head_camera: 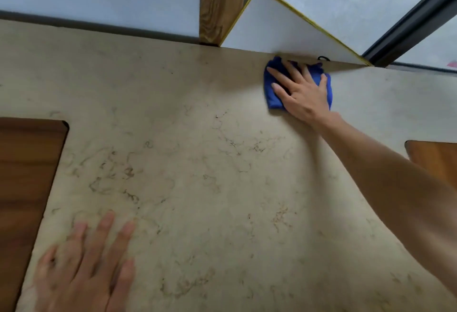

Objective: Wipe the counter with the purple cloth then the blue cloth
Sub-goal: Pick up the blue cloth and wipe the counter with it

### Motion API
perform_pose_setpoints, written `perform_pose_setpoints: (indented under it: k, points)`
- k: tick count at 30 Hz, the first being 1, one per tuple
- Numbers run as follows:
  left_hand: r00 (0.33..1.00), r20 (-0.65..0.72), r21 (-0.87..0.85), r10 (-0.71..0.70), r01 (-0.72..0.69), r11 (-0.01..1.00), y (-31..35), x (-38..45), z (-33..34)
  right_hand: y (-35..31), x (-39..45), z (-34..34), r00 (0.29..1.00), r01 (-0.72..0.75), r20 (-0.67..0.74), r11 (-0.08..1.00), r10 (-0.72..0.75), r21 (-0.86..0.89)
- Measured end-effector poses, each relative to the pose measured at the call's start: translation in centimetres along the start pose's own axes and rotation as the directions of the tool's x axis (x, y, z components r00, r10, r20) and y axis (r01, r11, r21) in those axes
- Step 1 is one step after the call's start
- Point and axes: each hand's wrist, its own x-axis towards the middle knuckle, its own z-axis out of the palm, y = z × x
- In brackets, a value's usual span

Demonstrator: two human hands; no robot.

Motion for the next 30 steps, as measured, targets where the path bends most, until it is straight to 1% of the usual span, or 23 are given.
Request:
perform_pose_setpoints:
  k: [1, 2, 4, 6, 7, 10, 13, 14, 16, 18, 20, 21, 22, 23, 24, 25, 26, 27, 28, 30]
  points:
    - [0.992, -0.102, -0.016, -0.073, 0.072, 0.997, 1.1, 0.1, -0.1, -0.7, 0.6, 0.2, 1.000, -0.005, 0.002, 1.000, 0.005, 0.011]
    - [0.983, -0.156, -0.024, -0.099, 0.096, 0.995, 1.7, 0.2, 0.4, -1.4, 0.4, 0.4, 1.000, 0.006, -0.002, 1.000, -0.006, 0.012]
    - [0.979, -0.184, -0.062, -0.084, 0.074, 0.995, 1.9, 0.2, 0.4, -3.1, -1.5, 1.2, 0.999, 0.046, -0.024, 0.998, -0.045, 0.034]
    - [0.973, -0.197, -0.111, -0.116, 0.096, 0.989, 1.2, -0.3, 1.3, -5.5, -5.2, 1.9, 0.994, 0.094, -0.051, 0.995, -0.092, 0.029]
    - [0.978, -0.164, -0.127, -0.125, 0.104, 0.986, 1.2, -0.3, 1.3, -6.9, -7.6, 2.2, 0.990, 0.125, -0.065, 0.992, -0.124, 0.018]
    - [0.981, -0.151, -0.094, -0.121, 0.108, 0.990, 0.9, -0.3, 2.0, -10.1, -16.1, 3.8, 0.973, 0.208, -0.106, 0.978, -0.204, 0.025]
    - [0.980, -0.141, -0.104, -0.143, 0.129, 0.986, 0.7, -0.2, 1.9, -11.4, -25.7, 6.0, 0.948, 0.274, -0.184, 0.960, -0.259, 0.059]
    - [0.977, -0.157, -0.108, -0.147, 0.131, 0.986, 0.8, -0.3, 1.9, -11.7, -28.6, 6.7, 0.941, 0.292, -0.199, 0.955, -0.276, 0.059]
    - [0.977, -0.161, -0.126, -0.138, 0.118, 0.985, 1.3, -0.3, 1.6, -12.1, -32.2, 7.1, 0.944, 0.296, -0.172, 0.953, -0.281, 0.069]
    - [0.976, -0.152, -0.160, -0.156, 0.131, 0.978, 1.7, -0.5, 1.2, -12.4, -33.3, 6.5, 0.961, 0.261, -0.119, 0.961, -0.249, 0.095]
    - [0.966, -0.140, -0.290, -0.219, 0.171, 0.942, 2.4, -0.4, 0.2, -12.4, -33.1, 5.4, 0.969, 0.244, -0.087, 0.957, -0.233, 0.156]
    - [0.955, -0.146, -0.382, -0.257, 0.186, 0.905, 3.0, -0.1, -0.6, -12.1, -32.9, 4.9, 0.970, 0.241, -0.089, 0.941, -0.225, 0.240]
    - [0.943, -0.162, -0.468, -0.291, 0.186, 0.864, 4.1, 0.3, -1.4, -11.6, -32.8, 4.4, 0.975, 0.224, -0.096, 0.901, -0.203, 0.372]
    - [0.934, -0.186, -0.544, -0.304, 0.159, 0.824, 5.6, 0.8, -2.2, -10.7, -32.8, 3.8, 0.983, 0.181, -0.112, 0.837, -0.143, 0.516]
    - [0.929, -0.226, -0.598, -0.292, 0.105, 0.795, 7.5, 1.2, -2.9, -9.5, -32.9, 3.3, 0.987, 0.135, -0.156, 0.773, -0.047, 0.620]
    - [0.925, -0.277, -0.620, -0.259, 0.034, 0.784, 9.6, 1.5, -3.4, -8.1, -32.9, 2.9, 0.978, 0.090, -0.200, 0.735, 0.063, 0.672]
    - [0.923, -0.322, -0.615, -0.212, -0.034, 0.788, 11.7, 1.8, -3.6, -6.6, -33.0, 2.6, 0.966, 0.033, -0.210, 0.729, 0.153, 0.684]
    - [0.927, -0.342, -0.595, -0.156, -0.086, 0.799, 13.6, 1.9, -3.6, -5.3, -33.1, 2.4, 0.963, -0.026, -0.178, 0.733, 0.200, 0.680]
    - [0.937, -0.332, -0.575, -0.106, -0.112, 0.810, 15.2, 2.0, -3.4, -4.1, -33.2, 2.3, 0.972, -0.067, -0.124, 0.745, 0.198, 0.663]
    - [0.968, -0.240, -0.581, -0.073, -0.083, 0.809, 16.6, 2.2, -2.3, -2.6, -33.7, 2.5, 0.992, -0.075, -0.032, 0.790, 0.119, 0.609]
